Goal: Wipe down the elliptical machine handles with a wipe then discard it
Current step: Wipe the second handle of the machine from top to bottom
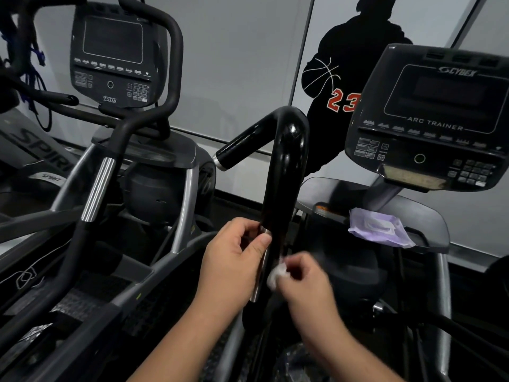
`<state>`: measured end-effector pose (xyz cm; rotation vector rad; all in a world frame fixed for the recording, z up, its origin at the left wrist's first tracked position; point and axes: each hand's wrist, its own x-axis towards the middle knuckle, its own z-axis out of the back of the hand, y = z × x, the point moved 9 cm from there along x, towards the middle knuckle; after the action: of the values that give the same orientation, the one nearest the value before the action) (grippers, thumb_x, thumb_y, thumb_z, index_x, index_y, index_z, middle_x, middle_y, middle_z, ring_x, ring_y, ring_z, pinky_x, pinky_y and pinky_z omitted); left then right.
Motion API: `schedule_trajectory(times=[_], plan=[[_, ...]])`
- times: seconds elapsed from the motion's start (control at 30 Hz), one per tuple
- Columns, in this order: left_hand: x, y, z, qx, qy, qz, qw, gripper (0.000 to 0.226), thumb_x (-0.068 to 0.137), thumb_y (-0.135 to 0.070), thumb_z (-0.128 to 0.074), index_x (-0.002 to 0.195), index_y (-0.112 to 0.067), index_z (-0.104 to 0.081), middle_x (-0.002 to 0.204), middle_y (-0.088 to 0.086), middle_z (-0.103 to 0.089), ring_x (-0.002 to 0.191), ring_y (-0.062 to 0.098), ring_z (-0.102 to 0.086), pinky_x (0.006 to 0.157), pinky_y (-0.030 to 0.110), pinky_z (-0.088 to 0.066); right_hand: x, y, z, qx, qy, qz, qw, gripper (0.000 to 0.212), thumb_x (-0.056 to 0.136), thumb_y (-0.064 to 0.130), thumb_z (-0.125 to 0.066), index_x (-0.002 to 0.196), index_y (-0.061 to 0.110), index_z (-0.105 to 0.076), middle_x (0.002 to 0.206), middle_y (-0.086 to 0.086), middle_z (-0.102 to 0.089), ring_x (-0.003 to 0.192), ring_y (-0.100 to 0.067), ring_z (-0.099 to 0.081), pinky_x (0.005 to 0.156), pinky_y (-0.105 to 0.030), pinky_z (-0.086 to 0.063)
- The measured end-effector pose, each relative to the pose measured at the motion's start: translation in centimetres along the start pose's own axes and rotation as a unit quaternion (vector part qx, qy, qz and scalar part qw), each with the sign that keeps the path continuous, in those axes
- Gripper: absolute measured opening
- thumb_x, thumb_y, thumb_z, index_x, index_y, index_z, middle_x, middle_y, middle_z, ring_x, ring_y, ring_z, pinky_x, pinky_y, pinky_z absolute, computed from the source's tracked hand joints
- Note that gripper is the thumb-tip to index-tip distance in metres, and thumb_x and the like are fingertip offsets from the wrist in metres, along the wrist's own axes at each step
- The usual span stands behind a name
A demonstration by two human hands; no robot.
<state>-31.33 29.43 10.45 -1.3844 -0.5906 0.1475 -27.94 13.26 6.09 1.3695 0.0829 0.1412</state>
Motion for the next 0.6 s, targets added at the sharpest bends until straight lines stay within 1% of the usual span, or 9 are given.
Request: schedule_trajectory(times=[0.07,0.1,0.2,0.3,0.33,0.4,0.47,0.53,0.6], plan=[[0.0,0.1,0.0,-0.001,0.002,0.009,1.0,0.01,0.085,-0.03,-0.069,0.092,-0.036,-0.068,0.089,-0.006,-0.071,0.088,0.014,-0.07,0.085,0.048,-0.057,-0.8,-2.3,-0.9,-0.017,0.022,-0.053,0.998,0.016,0.079,-0.003,-0.071,0.082,0.011,-0.064,0.066,0.002,-0.062,0.057,-0.007,-0.052,0.05,-0.016,-0.041],[-0.1,0.0,0.0,-0.006,0.004,0.012,1.0,0.009,0.084,-0.031,-0.069,0.092,-0.036,-0.068,0.089,-0.006,-0.072,0.088,0.015,-0.07,0.085,0.048,-0.057,-0.5,-1.8,-0.8,-0.008,0.015,-0.037,0.999,0.014,0.078,-0.002,-0.071,0.082,0.01,-0.064,0.066,0.002,-0.062,0.056,-0.005,-0.051,0.051,-0.015,-0.041],[0.0,0.1,0.0,-0.015,0.003,0.015,1.0,0.01,0.083,-0.033,-0.07,0.092,-0.034,-0.069,0.089,-0.003,-0.073,0.088,0.017,-0.071,0.085,0.046,-0.058,1.3,3.2,0.7,0.043,-0.032,0.078,0.996,0.015,0.077,0.007,-0.073,0.085,0.015,-0.065,0.074,0.004,-0.066,0.066,-0.004,-0.056,0.061,-0.016,-0.047],[-0.1,0.5,0.0,-0.046,0.001,0.041,0.998,0.015,0.089,-0.015,-0.073,0.09,-0.029,-0.071,0.086,-0.004,-0.074,0.084,0.012,-0.071,0.081,0.035,-0.057,1.3,4.8,1.3,0.065,-0.034,0.114,0.991,0.017,0.081,0.007,-0.076,0.086,0.018,-0.063,0.079,0.004,-0.068,0.07,-0.004,-0.06,0.065,-0.018,-0.051],[-0.1,0.6,0.0,-0.053,0.004,0.047,0.998,0.016,0.089,-0.011,-0.072,0.091,-0.027,-0.071,0.086,-0.003,-0.075,0.084,0.011,-0.071,0.081,0.033,-0.057,0.7,4.2,1.0,0.043,-0.029,0.114,0.992,0.018,0.079,0.01,-0.077,0.084,0.017,-0.062,0.075,0.008,-0.067,0.067,-0.001,-0.057,0.063,-0.015,-0.048],[-0.3,0.6,0.1,-0.055,0.016,0.052,0.997,0.017,0.092,-0.009,-0.068,0.093,-0.025,-0.072,0.088,-0.005,-0.075,0.084,0.008,-0.07,0.075,0.027,-0.055,-0.9,1.0,-0.4,-0.009,-0.001,0.073,0.997,0.024,0.077,0.008,-0.081,0.079,0.015,-0.058,0.067,0.015,-0.063,0.059,0.003,-0.05,0.059,-0.011,-0.042],[-0.5,0.7,0.6,-0.063,0.017,0.057,0.996,0.02,0.096,-0.009,-0.062,0.094,-0.025,-0.073,0.088,-0.006,-0.076,0.081,0.007,-0.07,0.07,0.024,-0.053,-2.0,-1.7,-1.8,-0.049,0.022,0.029,0.998,0.029,0.077,0.015,-0.084,0.075,0.018,-0.055,0.066,0.013,-0.063,0.058,0.001,-0.049,0.057,-0.015,-0.041],[-0.9,0.9,1.3,-0.085,-0.002,0.058,0.995,0.023,0.097,-0.007,-0.059,0.093,-0.024,-0.074,0.087,-0.002,-0.075,0.081,0.012,-0.069,0.072,0.027,-0.056,-1.5,-0.2,-1.5,-0.072,-0.01,0.086,0.994,0.026,0.079,0.027,-0.082,0.076,0.023,-0.056,0.068,0.008,-0.061,0.06,-0.003,-0.05,0.058,-0.021,-0.042],[-1.7,0.7,2.1,-0.075,-0.038,0.021,0.996,0.021,0.097,-0.011,-0.06,0.095,-0.028,-0.073,0.093,-0.001,-0.074,0.091,0.015,-0.07,0.081,0.033,-0.057,-0.7,4.0,-0.8,-0.072,-0.052,0.178,0.98,0.022,0.083,0.029,-0.078,0.078,0.027,-0.057,0.072,0.007,-0.06,0.066,-0.008,-0.054,0.06,-0.024,-0.045]])
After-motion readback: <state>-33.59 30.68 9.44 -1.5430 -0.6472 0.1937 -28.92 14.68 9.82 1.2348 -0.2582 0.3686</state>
